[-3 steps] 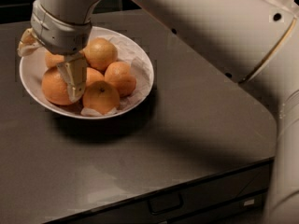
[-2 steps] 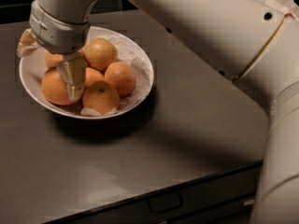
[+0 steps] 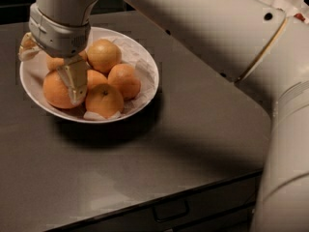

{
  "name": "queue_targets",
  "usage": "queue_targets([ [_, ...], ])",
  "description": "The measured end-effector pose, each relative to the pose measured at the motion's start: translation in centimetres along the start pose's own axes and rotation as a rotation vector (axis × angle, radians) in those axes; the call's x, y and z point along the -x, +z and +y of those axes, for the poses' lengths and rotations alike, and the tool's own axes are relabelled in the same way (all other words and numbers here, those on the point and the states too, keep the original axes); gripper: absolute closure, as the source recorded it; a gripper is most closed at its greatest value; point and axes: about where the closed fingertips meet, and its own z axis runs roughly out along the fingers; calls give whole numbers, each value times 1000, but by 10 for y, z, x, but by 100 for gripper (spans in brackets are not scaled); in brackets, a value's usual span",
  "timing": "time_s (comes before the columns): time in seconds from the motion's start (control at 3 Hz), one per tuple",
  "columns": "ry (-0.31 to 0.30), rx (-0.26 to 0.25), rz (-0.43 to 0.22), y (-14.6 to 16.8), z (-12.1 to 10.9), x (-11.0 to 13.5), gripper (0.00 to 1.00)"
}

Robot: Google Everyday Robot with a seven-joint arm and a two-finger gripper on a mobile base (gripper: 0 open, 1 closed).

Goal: Pick orange from white bowl

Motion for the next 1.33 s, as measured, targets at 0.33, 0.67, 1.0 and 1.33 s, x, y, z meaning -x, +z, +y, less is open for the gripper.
queue_targets([
  [0.33,14,20,24,4,2,-2,19],
  [0.67,19,45,51,8,2,-2,19],
  [1.0,19,54,74,9,3,-3,18],
  [1.33,16,53,90,10,2,-4,18],
])
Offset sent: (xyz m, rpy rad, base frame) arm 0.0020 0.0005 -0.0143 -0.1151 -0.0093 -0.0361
